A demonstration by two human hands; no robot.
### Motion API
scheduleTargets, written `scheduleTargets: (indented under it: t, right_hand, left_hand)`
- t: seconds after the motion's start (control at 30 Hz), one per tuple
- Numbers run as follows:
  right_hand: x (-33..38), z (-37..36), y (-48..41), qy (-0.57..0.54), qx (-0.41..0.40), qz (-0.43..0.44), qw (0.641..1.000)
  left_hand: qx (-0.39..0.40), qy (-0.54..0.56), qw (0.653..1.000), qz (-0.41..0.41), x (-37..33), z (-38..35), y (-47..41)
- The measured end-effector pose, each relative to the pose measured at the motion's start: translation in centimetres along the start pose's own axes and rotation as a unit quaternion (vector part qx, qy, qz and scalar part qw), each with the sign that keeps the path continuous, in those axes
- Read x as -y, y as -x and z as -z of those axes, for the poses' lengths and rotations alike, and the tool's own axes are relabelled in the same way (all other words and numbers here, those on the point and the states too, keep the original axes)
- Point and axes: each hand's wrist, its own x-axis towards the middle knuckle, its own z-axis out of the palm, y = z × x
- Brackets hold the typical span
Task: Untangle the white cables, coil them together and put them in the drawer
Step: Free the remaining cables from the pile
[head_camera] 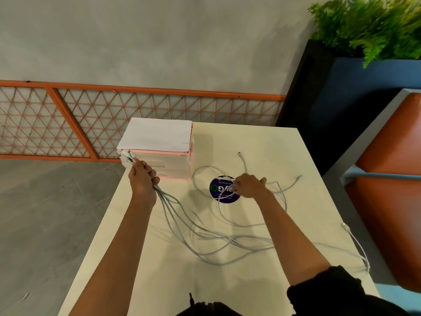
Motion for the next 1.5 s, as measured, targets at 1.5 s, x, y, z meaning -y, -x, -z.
scheduleTargets:
  t: [1.5]
  right_hand:
    - [-0.9,7.0,3.8,-0.391,-0.188,0.005,0.901]
  left_hand:
    - [0.101,-0.041,0.993,0.043,-0.1,-1.2,2.4]
